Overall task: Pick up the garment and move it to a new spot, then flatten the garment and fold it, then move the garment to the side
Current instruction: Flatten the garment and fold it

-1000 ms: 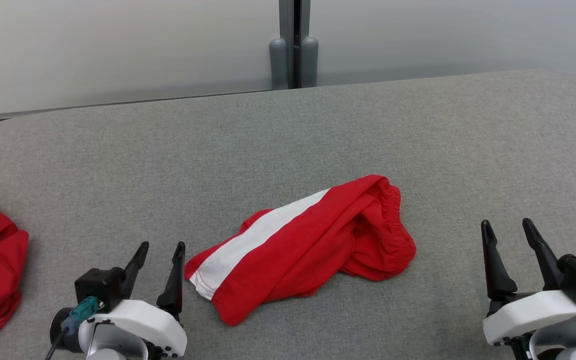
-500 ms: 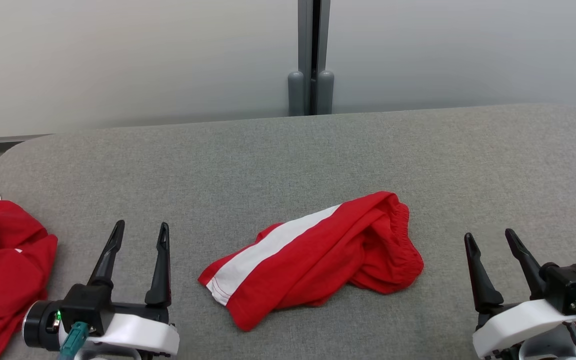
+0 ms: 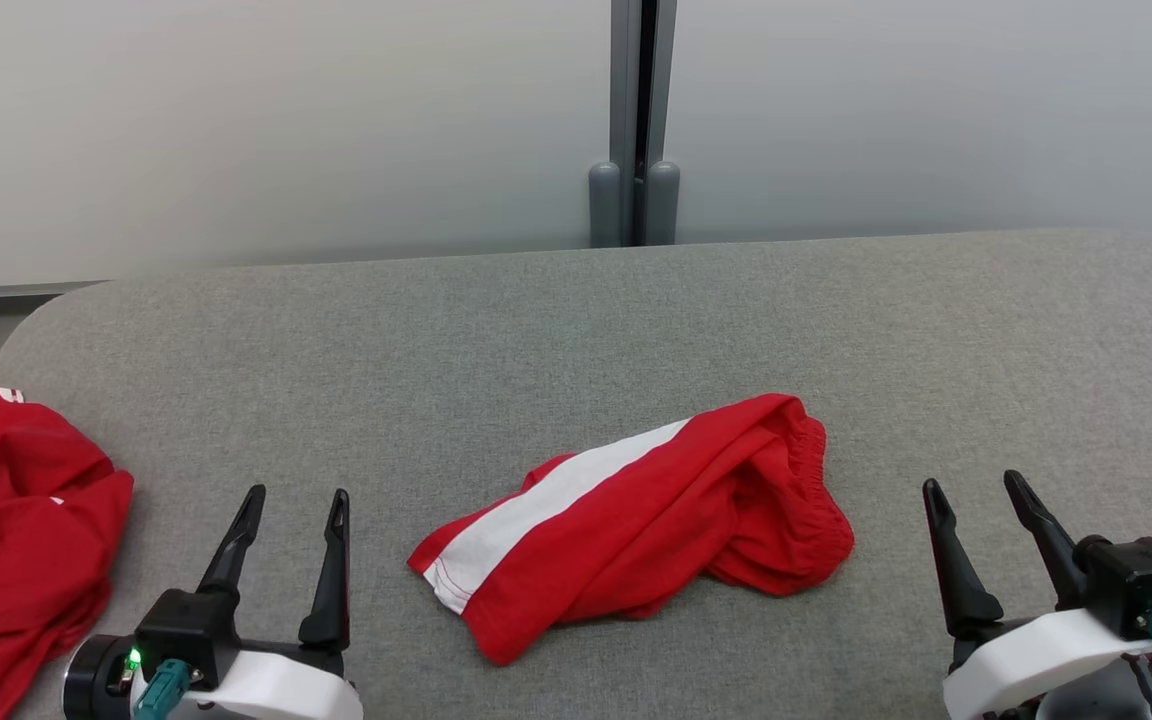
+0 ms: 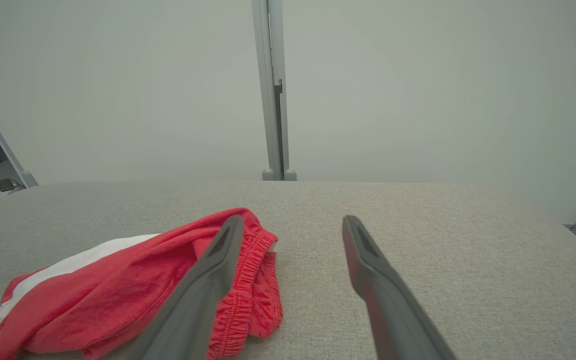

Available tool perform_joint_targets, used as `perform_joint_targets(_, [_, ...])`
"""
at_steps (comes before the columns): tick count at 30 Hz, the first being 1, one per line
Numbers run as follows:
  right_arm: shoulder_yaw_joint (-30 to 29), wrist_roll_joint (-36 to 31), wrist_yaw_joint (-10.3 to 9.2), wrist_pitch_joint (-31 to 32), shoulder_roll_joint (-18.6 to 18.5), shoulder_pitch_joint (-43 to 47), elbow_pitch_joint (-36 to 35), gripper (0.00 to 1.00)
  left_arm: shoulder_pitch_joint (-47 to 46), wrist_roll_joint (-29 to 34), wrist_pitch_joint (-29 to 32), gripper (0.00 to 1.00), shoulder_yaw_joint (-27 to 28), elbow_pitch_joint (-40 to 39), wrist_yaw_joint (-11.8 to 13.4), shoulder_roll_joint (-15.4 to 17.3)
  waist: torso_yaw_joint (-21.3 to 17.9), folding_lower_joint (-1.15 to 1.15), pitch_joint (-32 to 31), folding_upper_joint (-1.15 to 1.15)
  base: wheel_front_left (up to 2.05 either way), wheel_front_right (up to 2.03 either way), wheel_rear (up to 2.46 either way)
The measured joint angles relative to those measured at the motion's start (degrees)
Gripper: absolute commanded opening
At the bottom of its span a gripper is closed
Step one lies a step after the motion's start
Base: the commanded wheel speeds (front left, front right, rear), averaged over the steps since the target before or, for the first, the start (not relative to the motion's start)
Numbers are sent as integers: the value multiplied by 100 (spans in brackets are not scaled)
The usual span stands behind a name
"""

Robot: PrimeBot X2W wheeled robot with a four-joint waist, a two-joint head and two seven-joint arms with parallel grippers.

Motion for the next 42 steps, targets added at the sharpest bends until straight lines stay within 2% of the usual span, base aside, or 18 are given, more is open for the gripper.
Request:
perform_joint_targets(12, [-26,18,0,34,-3,8,-12,100,-64,-83,34,100,-48,109,-45,13,103,0,48,0,0,0,0])
perform_joint_targets(19, [141,126,0,115,-153,-223,196,100,-268,-76,26,100,-137,67,-54,-54,245,0,265,0,0,0,0])
perform_joint_targets(31, [900,495,1,248,-516,-1489,1546,100,-843,-26,-74,100,-310,338,-222,-299,665,0,975,0,0,0,0])
perform_joint_targets(32, [949,565,1,281,-538,-1551,1646,49,-855,-26,-86,100,-308,368,-222,-311,686,0,1000,0,0,0,0])
perform_joint_targets(33, [1000,603,1,297,-558,-1600,1727,39,-862,-25,-92,100,-307,386,-222,-324,700,0,1018,0,0,0,0])
perform_joint_targets(34, [1035,647,1,335,-569,-1636,1789,0,-865,-25,-109,100,-303,402,-223,-332,703,0,1024,0,0,0,0])
perform_joint_targets(39, [1220,779,1,266,-653,-1673,1829,0,-901,-9,-119,100,-265,449,-230,-348,645,0,997,0,0,0,0])
perform_joint_targets(42, [1341,783,1,111,-755,-1482,1560,0,-901,1,-129,100,-231,453,-229,-344,579,0,960,0,0,0,0])
